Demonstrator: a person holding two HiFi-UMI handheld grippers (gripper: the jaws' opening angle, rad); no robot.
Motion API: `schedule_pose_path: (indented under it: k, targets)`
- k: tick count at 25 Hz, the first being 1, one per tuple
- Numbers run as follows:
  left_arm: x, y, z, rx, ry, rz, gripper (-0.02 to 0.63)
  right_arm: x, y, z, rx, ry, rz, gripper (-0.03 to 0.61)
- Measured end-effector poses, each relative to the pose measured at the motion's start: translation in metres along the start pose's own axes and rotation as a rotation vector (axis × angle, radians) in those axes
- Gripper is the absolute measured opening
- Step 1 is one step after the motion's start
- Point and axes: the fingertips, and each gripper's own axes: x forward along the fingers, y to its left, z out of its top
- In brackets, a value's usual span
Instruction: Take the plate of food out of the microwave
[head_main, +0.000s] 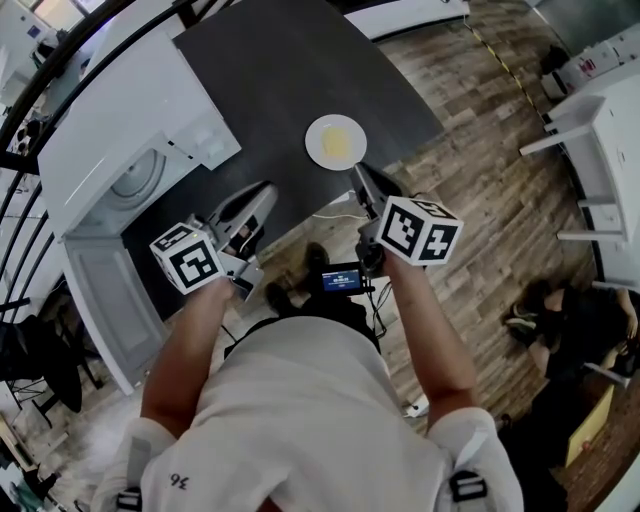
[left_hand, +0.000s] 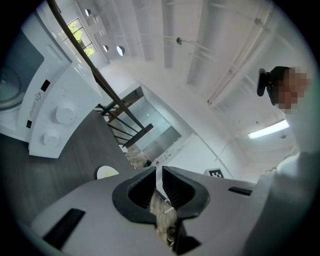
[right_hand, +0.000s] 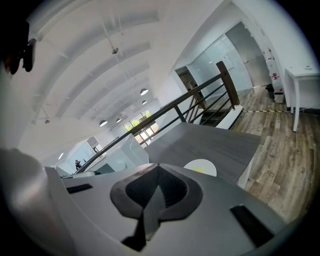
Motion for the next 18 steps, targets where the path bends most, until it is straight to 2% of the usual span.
schedule_pose_path:
  k: [6, 18]
  targets:
    - [-0.022, -0.019, -0.004, 0.016, 0.007, -0.017, 0.041, -0.022, 0.022, 0.003, 0.021, -0.025, 0.023, 0.000]
    - [-0.057, -0.054, -0.005, 0.052, 0.005, -0.055, 0.041, -0.058, 0.060, -0.015, -0.023, -0.036, 0.062, 0.000]
